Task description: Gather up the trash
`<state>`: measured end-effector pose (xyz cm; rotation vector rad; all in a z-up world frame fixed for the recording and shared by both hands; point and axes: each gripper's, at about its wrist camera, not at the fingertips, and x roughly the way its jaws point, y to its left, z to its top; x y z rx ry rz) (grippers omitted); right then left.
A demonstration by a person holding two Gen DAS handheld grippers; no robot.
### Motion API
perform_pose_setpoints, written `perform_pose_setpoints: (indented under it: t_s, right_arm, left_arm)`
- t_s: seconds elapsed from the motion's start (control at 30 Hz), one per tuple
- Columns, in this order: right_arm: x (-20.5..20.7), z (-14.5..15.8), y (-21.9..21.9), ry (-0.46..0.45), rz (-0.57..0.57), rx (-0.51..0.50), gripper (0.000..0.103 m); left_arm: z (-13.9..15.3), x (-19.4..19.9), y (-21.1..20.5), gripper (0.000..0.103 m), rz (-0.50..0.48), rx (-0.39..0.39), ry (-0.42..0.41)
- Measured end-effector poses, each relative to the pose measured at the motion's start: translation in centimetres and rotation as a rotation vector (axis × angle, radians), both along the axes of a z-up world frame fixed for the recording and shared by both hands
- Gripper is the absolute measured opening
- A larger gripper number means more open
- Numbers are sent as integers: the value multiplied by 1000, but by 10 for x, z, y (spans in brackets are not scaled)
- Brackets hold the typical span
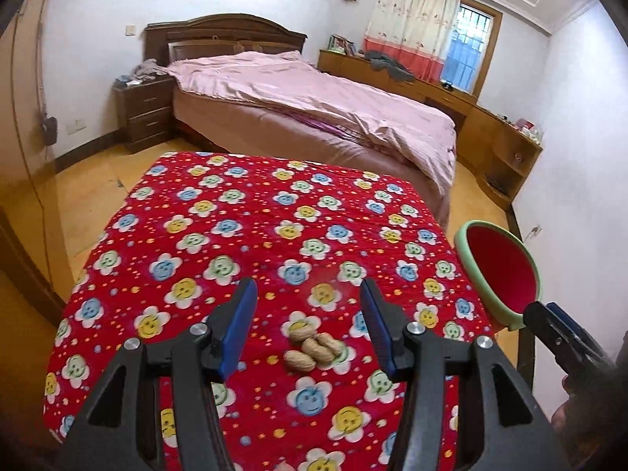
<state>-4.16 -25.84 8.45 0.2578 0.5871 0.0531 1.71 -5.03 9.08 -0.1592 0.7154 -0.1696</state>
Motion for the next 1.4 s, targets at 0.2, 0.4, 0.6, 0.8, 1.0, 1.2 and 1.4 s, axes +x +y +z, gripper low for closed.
perform_pose_setpoints:
  t_s: [0.2,0.4,0.6,0.8,1.0,1.2,1.4]
  right_arm:
    - [-12,-4,8,-24,-1,-21,98]
    - [-23,-11,13,-59,-17,-27,101]
    - [-28,-20,16,-58,-17,-12,102]
    - [-30,-23,21,-63,-14,-25,102]
    - [-31,-25,20,-58,-19,-22,102]
    - [-31,-25,20,-58,-17,-25,102]
    - [-31,-26,20,-58,-19,-24,102]
  left_arm:
    - [-7,-16,8,54,38,54,-38]
    - [-18,-27,12,55,64,90,-47]
    - [-24,-33,13,55,85,110,-52]
    - [-27,-33,14,55,96,104,-50]
    - [-28,-33,16,55,110,109,-59]
    - [-28,-32,17,55,115,107,-57]
    - [-28,-32,16,55,114,107,-56]
